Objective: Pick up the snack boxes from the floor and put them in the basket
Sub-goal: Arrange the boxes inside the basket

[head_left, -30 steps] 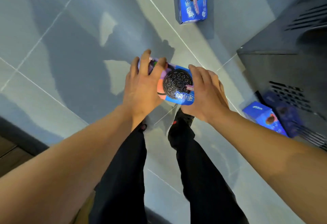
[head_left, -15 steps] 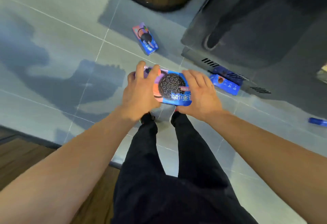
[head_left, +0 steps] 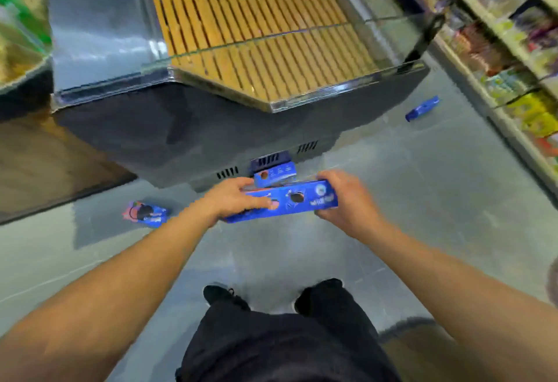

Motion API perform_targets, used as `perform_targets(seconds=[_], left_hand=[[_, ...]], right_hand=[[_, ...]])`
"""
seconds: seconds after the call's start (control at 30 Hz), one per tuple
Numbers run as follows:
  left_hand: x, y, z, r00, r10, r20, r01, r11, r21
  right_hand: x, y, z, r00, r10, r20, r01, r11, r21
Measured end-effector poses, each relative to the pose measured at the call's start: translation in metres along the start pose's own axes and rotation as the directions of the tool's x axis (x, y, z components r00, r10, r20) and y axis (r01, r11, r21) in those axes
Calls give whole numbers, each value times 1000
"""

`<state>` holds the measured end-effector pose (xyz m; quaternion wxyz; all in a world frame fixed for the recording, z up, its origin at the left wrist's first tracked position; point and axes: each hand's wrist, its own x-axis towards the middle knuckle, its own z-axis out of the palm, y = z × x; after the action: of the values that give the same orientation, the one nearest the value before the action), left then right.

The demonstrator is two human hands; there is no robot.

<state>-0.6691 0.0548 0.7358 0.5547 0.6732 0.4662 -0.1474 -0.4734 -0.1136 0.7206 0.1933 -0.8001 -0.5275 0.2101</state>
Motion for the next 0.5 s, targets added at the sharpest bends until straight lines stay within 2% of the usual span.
perform_targets(seconds=[0.13,0.2,0.27,0.37,0.47,0.5], left_hand=[[26,88,69,1000,12,5,-11,987,-159],[39,135,107,998,38,58,-27,982,-188],[48,173,138,989,102,110,-74,971,-228],[69,246,203,960,220,170,-178,956,-232],[89,311,265,931,315,185,-276,938,-209],[95,334,286,920,336,202,-297,933,-203]], right_hand=[[-43,90,-69,955,282,-91,-245,924,295],[-69,129,-105,888,436,-148,-337,834,437],[-88,158,-129,813,558,-165,-365,710,602],[-121,209,-164,612,765,-201,-320,472,822],[-141,251,-193,412,879,-238,-235,356,905],[-147,267,-204,365,898,-244,-216,336,917]])
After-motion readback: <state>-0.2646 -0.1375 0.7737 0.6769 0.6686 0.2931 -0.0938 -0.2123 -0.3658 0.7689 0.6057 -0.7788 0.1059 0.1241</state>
